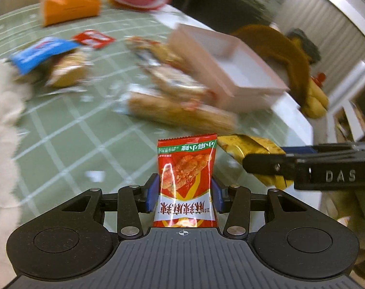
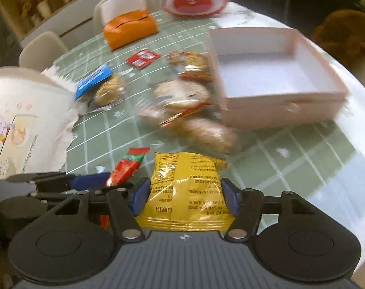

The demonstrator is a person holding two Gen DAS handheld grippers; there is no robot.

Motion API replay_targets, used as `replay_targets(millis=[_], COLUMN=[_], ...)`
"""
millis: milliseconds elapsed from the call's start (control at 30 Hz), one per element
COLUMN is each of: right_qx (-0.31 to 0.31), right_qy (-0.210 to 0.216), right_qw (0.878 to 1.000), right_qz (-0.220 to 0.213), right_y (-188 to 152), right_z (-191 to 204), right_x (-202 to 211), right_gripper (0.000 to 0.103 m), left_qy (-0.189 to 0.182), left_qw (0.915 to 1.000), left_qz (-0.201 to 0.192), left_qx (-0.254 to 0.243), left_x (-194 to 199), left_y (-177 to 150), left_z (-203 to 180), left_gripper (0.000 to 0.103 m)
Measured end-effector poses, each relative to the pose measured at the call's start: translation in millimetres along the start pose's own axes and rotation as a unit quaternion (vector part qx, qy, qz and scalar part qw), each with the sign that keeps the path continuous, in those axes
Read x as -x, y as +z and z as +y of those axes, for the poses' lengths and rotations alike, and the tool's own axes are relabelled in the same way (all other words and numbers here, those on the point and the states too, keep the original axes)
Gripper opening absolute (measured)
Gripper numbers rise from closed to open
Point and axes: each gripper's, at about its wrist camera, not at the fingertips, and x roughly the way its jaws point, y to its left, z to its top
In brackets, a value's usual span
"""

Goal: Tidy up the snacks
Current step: 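Carry both packets over the pink box and open both grippers to drop them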

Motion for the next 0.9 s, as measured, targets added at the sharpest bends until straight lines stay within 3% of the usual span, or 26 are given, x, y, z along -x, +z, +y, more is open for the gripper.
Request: replay_targets(millis=[300,433,567,767,833,867,900], right_qx=[-0.056,-0.067,-0.061,-0.05,-0.045,-0.033,-0.016], right_qy=[-0.081,-0.087,-0.088,-0.095,-0.1,-0.109,-0.115], right_qw=[0.995,0.994,0.994,0.994,0.994,0.993,0.993], right_qz=[-0.021,0.004,0.008,-0.009,-0.011,-0.01,-0.008], right_y=[-19,-31,-40,-32,-29,-28,-27], right_z=[-62,-76,-78,-71,-69,-67,-64], right_x=[6,-14,-25,-34,-37,-38,-36], right_gripper=[0.062,0.063,0.079,0.086,0.082,0.067,0.065], left_qy=[-0.021,-0.013,-0.004,0.005,0.008,0.008,0.006], left_qw=[0.9987,0.9983,0.9979,0.9974,0.9973,0.9973,0.9974], left_qz=[0.026,0.034,0.045,0.051,0.051,0.05,0.048], left_qx=[-0.039,-0.045,-0.046,-0.051,-0.053,-0.054,-0.054], left_x=[-29,-35,-39,-43,-42,-42,-41], left_y=[-1,-1,1,4,4,4,4], left_z=[-44,-51,-50,-51,-53,-54,-54], left_gripper=[0.05,0.05,0.05,0.05,0.05,0.05,0.05])
